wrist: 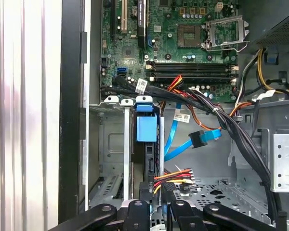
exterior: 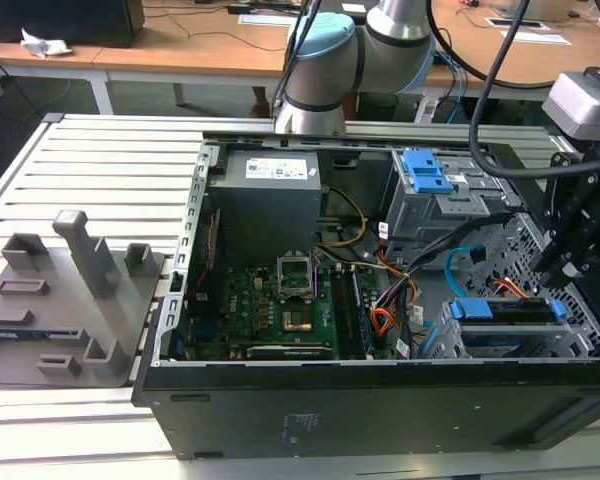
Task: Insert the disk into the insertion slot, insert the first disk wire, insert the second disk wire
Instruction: 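Insert the first disk wire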
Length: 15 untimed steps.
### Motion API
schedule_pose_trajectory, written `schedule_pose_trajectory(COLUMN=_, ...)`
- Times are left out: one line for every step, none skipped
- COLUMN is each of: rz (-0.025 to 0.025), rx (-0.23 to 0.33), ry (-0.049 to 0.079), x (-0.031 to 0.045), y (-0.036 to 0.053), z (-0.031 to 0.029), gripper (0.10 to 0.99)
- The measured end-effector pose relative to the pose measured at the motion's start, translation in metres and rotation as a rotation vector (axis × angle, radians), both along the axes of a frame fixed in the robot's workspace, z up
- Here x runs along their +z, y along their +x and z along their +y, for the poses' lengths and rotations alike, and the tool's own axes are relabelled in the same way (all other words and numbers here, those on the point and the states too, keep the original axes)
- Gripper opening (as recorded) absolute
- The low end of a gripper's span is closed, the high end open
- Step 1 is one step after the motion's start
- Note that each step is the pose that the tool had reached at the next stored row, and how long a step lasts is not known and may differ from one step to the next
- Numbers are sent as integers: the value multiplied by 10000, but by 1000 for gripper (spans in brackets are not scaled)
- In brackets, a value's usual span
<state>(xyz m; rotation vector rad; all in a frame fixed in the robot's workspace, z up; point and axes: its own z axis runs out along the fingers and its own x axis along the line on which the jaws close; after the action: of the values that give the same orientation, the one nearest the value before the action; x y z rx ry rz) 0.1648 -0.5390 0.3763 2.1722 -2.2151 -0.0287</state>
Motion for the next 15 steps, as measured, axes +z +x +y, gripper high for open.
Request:
schedule_pose_trajectory(rz=0, rx=0, ry=-2, x=1, y=0, z=0, gripper=247)
schedule_pose_trajectory(rz=0, rx=0, ry=-3, x=2, y=0, z=0, gripper=247)
schedule_pose_trajectory(rz=0, rx=0, ry=-4, x=3, y=0, z=0, gripper=247)
schedule_pose_trajectory(rz=0, rx=0, ry=-3, x=3, y=0, z=0, gripper=247)
schedule_pose_trajectory(rz=0, rx=0, ry=-3, x=3, y=0, z=0, gripper=247)
schedule_pose_trajectory(rz=0, rx=0, ry=-4, x=3, y=0, z=0, gripper=247)
schedule_pose_trajectory(rz=0, rx=0, ry=-3, x=3, y=0, z=0, gripper=231)
schedule_pose_trajectory(rz=0, rx=0, ry=-4, x=3, y=0, z=0, gripper=165)
schedule_pose_trajectory(rz=0, rx=0, ry=-3, x=3, y=0, z=0, gripper=106)
schedule_pose_trajectory(rz=0, rx=0, ry=-4, x=4, y=0, z=0, gripper=106)
schedule_pose_trajectory(rz=0, rx=0, ry=-3, x=4, y=0, z=0, gripper=106)
schedule_pose_trajectory(rz=0, rx=0, ry=-3, x=4, y=0, z=0, gripper=106)
schedule_pose_trajectory(rz=0, rx=1, ry=-8, x=6, y=-9, z=1, gripper=106)
schedule_pose_trajectory(rz=0, rx=1, ry=-6, x=2, y=-48, z=0, gripper=106)
schedule_pose_trajectory(rz=0, rx=0, ry=-4, x=-4, y=-94, z=0, gripper=106)
